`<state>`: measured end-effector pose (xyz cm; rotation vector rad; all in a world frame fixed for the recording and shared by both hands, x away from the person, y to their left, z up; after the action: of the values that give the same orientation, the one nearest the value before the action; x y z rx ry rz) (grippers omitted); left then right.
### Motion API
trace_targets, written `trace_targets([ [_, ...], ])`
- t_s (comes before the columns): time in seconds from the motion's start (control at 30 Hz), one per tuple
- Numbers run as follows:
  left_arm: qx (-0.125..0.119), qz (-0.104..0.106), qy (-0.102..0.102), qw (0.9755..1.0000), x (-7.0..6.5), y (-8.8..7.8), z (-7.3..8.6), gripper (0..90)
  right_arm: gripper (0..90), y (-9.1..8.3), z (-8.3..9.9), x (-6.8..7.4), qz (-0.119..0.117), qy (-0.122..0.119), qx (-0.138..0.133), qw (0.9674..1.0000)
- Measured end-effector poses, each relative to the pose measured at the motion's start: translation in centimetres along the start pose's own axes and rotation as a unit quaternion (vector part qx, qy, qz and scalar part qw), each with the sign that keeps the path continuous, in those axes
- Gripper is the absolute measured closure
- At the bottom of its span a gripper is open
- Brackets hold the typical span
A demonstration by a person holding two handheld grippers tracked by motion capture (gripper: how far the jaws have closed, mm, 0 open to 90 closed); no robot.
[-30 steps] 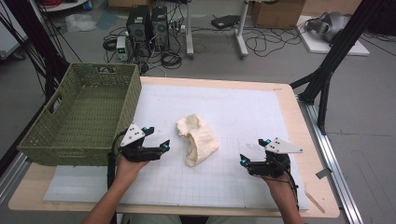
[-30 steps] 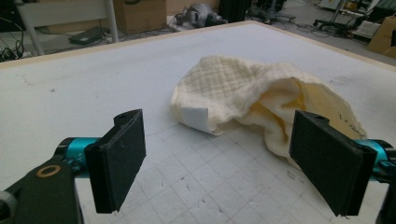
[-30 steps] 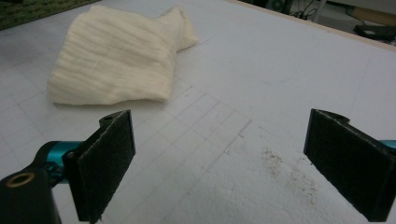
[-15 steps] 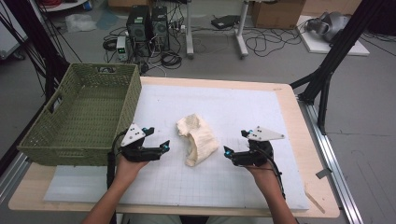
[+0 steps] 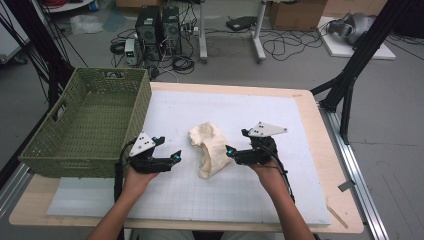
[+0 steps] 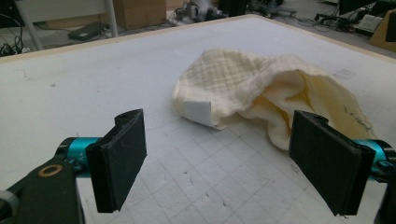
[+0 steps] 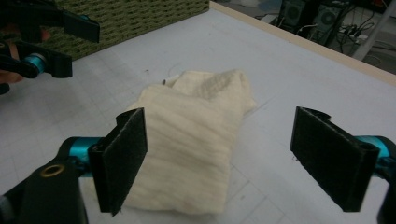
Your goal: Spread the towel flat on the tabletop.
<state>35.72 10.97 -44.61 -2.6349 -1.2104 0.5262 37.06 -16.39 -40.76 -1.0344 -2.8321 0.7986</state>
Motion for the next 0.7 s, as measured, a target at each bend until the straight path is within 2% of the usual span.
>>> trace_targets([
  [0.17, 0.002, -0.002, -0.003, 1.0000, 0.2, 0.0, 0.0, 20.0, 31.9, 1.8, -0.9, 0.8, -0.025, -0.010, 0.008, 0.9996],
  [0.33, 0.002, -0.005, -0.006, 1.0000, 0.4, 0.0, 0.1, 20.5, 43.8, 3.6, -1.7, 2.8, -0.059, -0.055, 0.023, 0.9965],
  [0.5, 0.006, -0.004, -0.007, 0.9999, 0.4, 0.0, 0.2, 20.9, 52.7, 5.4, -1.9, 3.7, -0.068, -0.070, 0.043, 0.9943],
  [0.57, 0.007, -0.004, -0.010, 0.9999, 0.4, 0.0, 0.2, 21.1, 62.5, 5.8, -1.9, 3.8, -0.072, -0.070, 0.051, 0.9936],
  [0.67, 0.010, -0.005, -0.010, 0.9999, 0.5, 0.0, 0.3, 21.2, 82.1, 6.2, -1.3, 3.7, -0.062, -0.087, 0.086, 0.9906],
  [0.7, 0.010, -0.004, -0.011, 0.9999, 0.5, 0.0, 0.3, 21.3, 84.9, 6.2, -1.1, 3.5, -0.054, -0.089, 0.095, 0.9900],
])
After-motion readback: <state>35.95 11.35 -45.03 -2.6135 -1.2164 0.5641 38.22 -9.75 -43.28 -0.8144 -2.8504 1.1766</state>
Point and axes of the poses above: each handheld gripper's, and its own axes: y roughly forward along the jaws, z roughly out of its underside, x roughly to its left, the point moved 6 cm from there along y, roughly forward along the jaws, and after that the axes turned 10 degrees about -y, right-handed, at the moved point
